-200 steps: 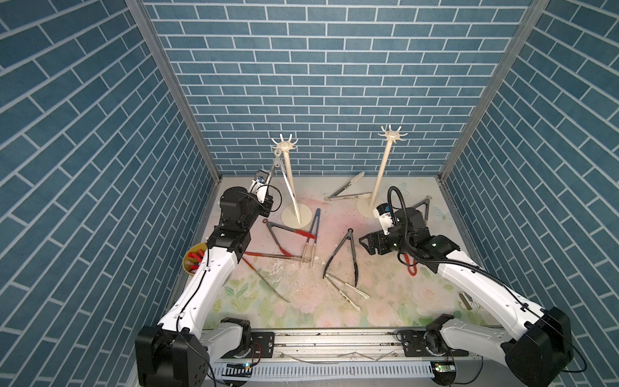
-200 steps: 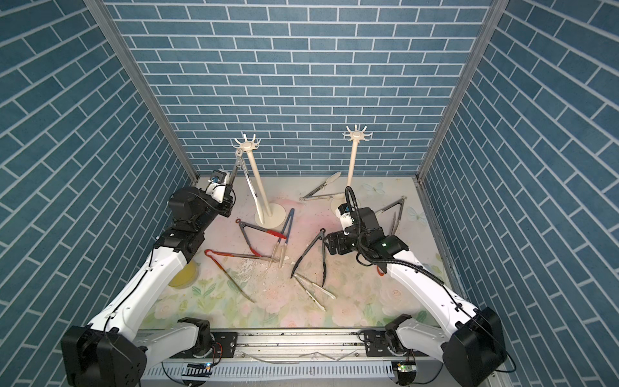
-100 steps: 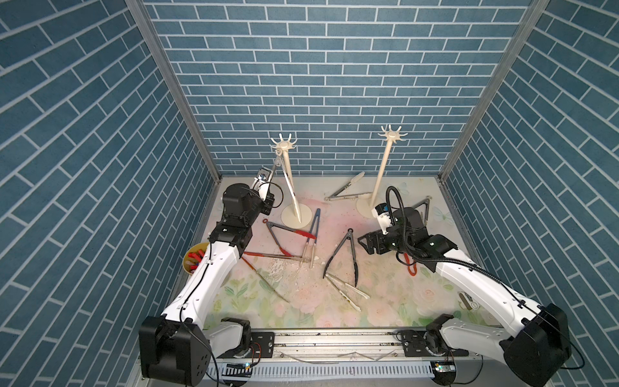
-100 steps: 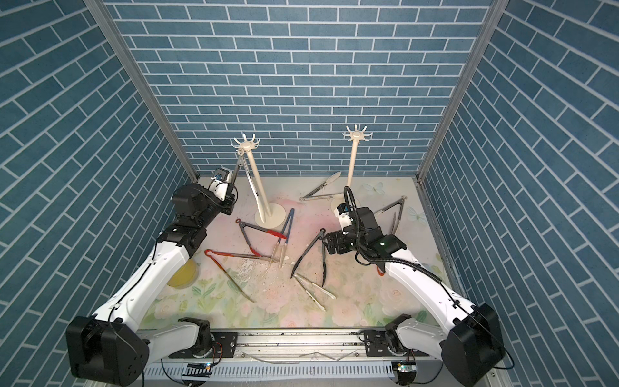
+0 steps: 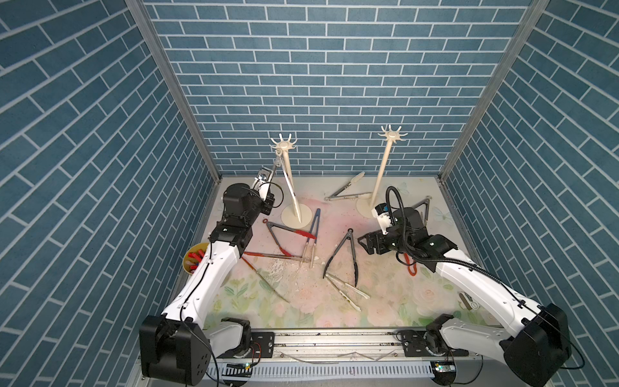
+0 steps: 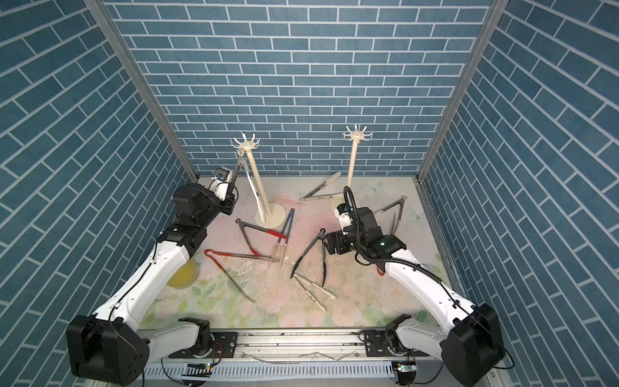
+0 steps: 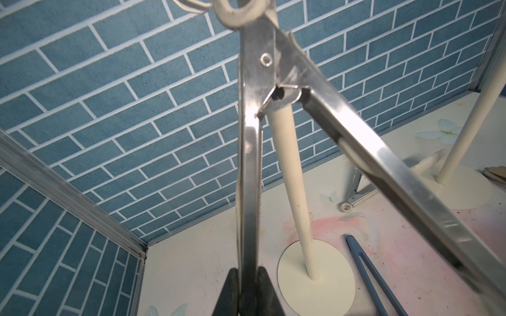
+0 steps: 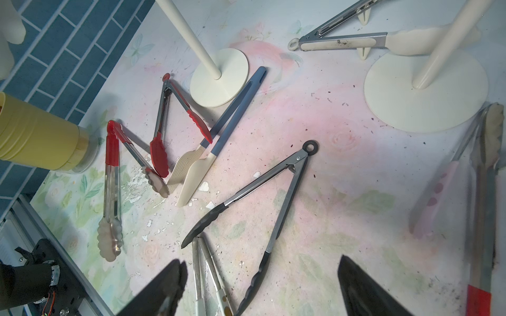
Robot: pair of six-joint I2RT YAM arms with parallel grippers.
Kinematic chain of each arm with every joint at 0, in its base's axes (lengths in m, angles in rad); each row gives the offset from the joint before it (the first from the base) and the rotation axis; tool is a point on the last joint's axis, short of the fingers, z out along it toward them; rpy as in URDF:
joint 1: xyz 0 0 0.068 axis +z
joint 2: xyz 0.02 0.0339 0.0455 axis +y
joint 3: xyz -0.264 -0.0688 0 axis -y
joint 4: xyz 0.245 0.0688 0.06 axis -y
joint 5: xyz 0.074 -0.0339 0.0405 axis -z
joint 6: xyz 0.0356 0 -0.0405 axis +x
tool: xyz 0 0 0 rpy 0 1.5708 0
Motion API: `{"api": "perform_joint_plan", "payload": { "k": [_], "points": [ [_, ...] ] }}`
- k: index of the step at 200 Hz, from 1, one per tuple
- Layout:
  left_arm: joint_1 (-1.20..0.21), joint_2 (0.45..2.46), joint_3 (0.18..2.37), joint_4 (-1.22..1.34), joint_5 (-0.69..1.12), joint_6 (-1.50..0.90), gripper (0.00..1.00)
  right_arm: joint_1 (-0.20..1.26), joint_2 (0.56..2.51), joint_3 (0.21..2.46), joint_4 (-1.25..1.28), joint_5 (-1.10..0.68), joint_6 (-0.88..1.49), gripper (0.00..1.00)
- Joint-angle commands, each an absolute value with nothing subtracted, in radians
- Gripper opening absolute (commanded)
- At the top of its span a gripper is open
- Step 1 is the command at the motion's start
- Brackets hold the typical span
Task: Hang food tongs on kitchen utensil racks
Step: Hang the food tongs on the rack.
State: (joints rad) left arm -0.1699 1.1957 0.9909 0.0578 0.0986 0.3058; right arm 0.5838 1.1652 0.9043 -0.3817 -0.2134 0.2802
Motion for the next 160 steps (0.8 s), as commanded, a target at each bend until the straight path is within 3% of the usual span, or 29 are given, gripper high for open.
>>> {"api": "perform_joint_plan", "payload": {
  "k": [1,19,58,76,80,160],
  "points": [
    [-0.175,1.197,0.992,0.061,0.095,0.297,0.37,0.592,1.161,0.917,-0.385,-0.206,0.271,0.88],
    [-0.174,1.189,0.986,0.068,0.085,0.275,0.60,0.592,1.161,0.919,-0.388,-0.206,0.272,0.89],
    [-0.172,1.167,0.973,0.075,0.117,0.182,0.85,0.592,1.151,0.910,-0.398,-0.196,0.284,0.89],
    [-0.172,1.157,0.968,0.068,0.146,0.117,0.92,0.593,1.146,0.899,-0.401,-0.192,0.294,0.89],
    [-0.172,1.155,0.968,0.065,0.149,0.104,0.99,0.592,1.146,0.897,-0.402,-0.193,0.296,0.89],
    [-0.178,1.041,0.961,-0.127,0.173,-0.119,0.99,0.602,1.246,0.882,-0.427,-0.191,0.406,0.87]
  ]
}}
